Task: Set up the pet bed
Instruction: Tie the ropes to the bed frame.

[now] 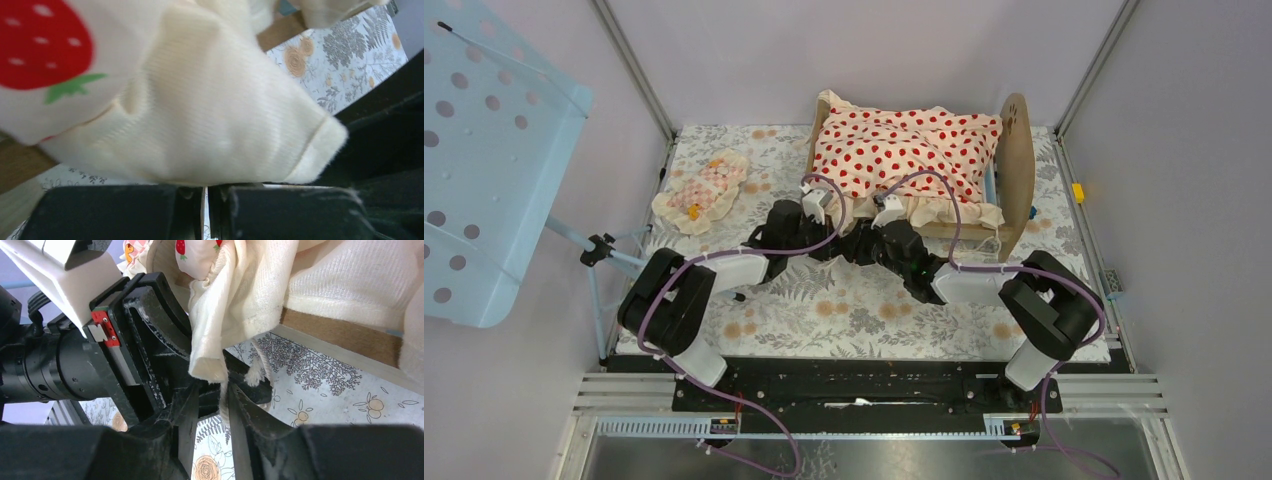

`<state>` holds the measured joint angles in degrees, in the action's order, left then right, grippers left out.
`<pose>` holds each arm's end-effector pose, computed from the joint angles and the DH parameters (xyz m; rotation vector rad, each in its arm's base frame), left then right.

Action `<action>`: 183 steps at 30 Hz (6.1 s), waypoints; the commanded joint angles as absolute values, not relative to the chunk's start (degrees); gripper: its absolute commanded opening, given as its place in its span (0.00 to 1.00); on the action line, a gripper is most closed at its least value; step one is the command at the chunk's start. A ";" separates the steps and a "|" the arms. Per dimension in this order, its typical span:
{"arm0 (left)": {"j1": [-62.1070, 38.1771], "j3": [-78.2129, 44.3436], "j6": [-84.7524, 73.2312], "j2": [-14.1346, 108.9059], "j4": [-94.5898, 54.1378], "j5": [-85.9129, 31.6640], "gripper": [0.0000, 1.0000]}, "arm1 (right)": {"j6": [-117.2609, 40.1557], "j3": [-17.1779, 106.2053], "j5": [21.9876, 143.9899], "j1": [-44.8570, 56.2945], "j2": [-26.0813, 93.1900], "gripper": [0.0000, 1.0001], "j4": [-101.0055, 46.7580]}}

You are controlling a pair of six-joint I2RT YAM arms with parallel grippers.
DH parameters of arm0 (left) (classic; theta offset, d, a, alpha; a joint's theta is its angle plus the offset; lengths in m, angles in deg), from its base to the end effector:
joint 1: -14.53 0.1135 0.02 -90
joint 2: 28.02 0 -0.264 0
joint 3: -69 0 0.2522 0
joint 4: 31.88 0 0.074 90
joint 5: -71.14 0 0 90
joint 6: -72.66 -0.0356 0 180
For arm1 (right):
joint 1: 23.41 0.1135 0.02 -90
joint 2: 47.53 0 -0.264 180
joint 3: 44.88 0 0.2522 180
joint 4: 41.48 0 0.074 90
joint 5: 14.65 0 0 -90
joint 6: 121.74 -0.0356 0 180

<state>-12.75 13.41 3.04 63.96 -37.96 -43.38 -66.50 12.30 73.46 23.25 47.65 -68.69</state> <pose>0.2812 -0.1616 0.1740 0.4014 2.1539 -0.9362 0.2412 0.2539 0.2006 -0.1685 1.8626 0.9858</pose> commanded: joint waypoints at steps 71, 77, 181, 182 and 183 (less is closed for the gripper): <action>-13.76 11.32 1.38 66.52 -47.22 -51.00 0.00 | -84.36 21.16 59.27 22.78 47.76 0.51 -50.66; -13.77 10.61 2.44 67.31 -47.59 -50.35 0.00 | -85.43 19.55 60.47 22.82 47.22 0.49 -51.84; -13.85 12.61 4.80 68.75 -53.71 -53.15 0.00 | -95.17 25.63 60.53 21.26 48.45 0.28 -38.61; -13.85 12.61 4.81 68.75 -53.72 -53.14 0.00 | -95.24 25.51 60.43 21.25 48.45 0.25 -38.55; -13.85 12.61 4.81 68.75 -53.72 -53.14 0.00 | -95.34 25.36 60.41 21.26 48.38 0.21 -38.53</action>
